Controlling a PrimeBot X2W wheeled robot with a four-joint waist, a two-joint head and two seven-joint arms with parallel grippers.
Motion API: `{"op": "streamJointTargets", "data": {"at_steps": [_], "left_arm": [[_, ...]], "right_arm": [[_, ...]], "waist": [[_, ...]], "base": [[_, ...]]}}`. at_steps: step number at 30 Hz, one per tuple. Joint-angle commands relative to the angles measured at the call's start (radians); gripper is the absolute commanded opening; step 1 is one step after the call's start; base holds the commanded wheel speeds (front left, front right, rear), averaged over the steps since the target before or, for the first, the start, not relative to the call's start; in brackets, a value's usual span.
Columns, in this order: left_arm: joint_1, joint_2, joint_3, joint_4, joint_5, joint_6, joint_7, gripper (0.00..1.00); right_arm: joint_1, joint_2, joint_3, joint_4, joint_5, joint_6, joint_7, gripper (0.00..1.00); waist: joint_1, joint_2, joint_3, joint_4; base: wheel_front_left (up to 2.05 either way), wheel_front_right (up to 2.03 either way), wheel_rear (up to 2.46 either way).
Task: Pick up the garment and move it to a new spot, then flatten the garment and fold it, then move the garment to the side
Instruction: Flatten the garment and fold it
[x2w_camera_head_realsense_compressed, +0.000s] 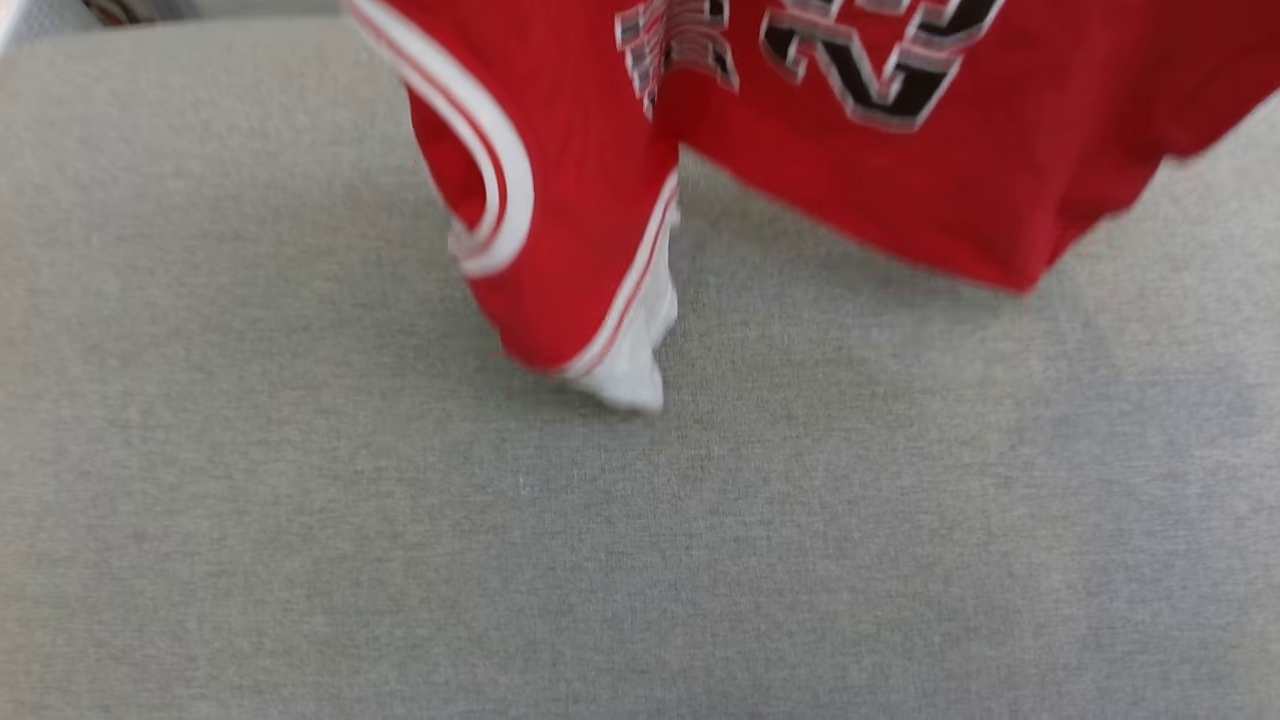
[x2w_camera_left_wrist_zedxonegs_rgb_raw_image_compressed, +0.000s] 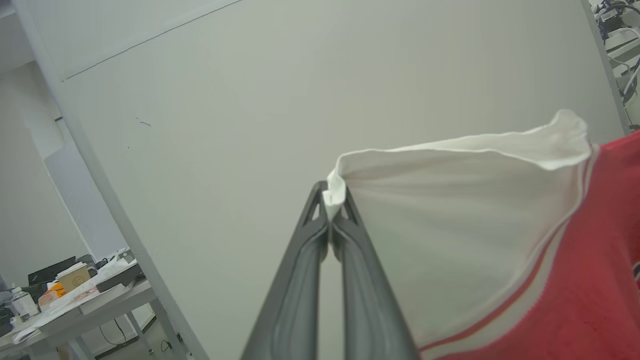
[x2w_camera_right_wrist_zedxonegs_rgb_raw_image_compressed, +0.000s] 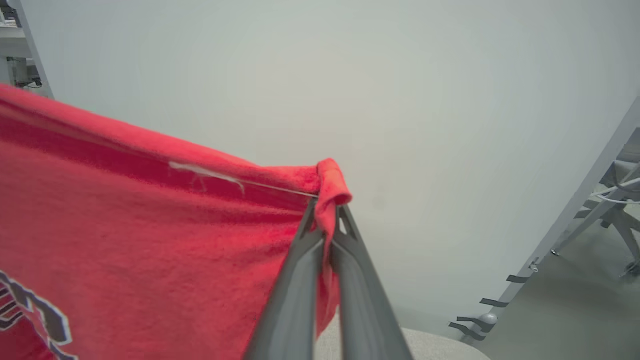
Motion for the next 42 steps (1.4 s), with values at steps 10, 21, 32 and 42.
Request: {"op": "streamJointTargets", "data": {"at_steps": [10,21,32,42], "left_arm": [[-0.541,-0.019,-0.113,0.327,0.114,-0.098,0.000,0.00],[-0.959,-0.126,-0.239,0.756,0.251,-0.114,-0.236,0.00],[-0.852,-0.208,-0.304,0.992,0.219,-0.116,-0.459,0.00],[-0.454,-0.309,-0.343,0.973,0.135,-0.086,-0.538,0.00]], "right_arm": [[-0.418,-0.023,0.086,0.270,-0.103,-0.001,-0.141,0.00],[-0.752,0.053,0.144,0.613,-0.245,-0.001,-0.373,0.00],[-0.713,0.109,0.227,0.775,-0.237,-0.001,-0.535,0.00],[-0.501,0.123,0.345,0.808,-0.175,-0.001,-0.644,0.00]], "waist": [[0.0000,-0.0001,0.349,-0.020],[0.0000,-0.0001,0.453,-0.025],[0.0000,-0.0001,0.452,0.001],[0.0000,-0.0001,0.361,0.033]], "base": [[0.00,0.00,0.00],[0.00,0.00,0.00],[0.00,0.00,0.00],[0.00,0.00,0.00]]}}
